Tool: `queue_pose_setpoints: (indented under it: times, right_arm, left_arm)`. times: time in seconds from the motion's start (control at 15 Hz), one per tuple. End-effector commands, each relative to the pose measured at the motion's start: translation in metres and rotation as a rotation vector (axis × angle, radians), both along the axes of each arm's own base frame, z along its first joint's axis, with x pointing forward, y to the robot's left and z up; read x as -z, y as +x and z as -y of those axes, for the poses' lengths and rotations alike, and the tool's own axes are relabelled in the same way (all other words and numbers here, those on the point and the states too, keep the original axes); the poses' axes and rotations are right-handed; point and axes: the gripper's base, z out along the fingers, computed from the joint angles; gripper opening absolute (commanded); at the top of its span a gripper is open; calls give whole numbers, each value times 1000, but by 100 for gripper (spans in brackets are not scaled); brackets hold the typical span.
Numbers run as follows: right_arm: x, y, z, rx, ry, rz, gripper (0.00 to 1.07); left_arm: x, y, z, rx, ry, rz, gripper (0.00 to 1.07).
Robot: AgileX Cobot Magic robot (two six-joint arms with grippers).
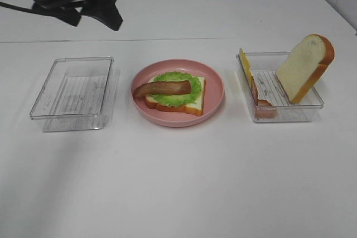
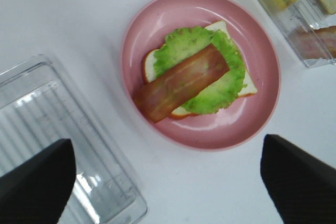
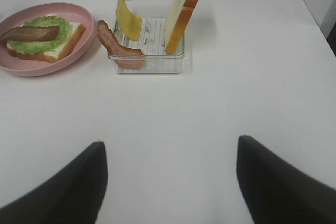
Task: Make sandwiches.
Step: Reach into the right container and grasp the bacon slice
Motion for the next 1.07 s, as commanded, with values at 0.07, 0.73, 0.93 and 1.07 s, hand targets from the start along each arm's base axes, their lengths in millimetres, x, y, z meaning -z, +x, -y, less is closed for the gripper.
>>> queue_pose_setpoints:
  times: [0.07,0.73,0.93,1.07]
  right_arm:
    - [0,0,0,8,-9,16,67]
    - [0,0,0,8,-9,16,67]
    - [0,0,0,8,-9,16,67]
    - [0,0,0,8,-9,16,67]
  left_arm:
    - [-42,-33,-15,-31,60,-3,90]
    - [-141,-189,-59,-50,46,88,90]
    - [-135,-224,-69,-51,38,115,90]
    - [-113,-262,-79,-42,43,121,90]
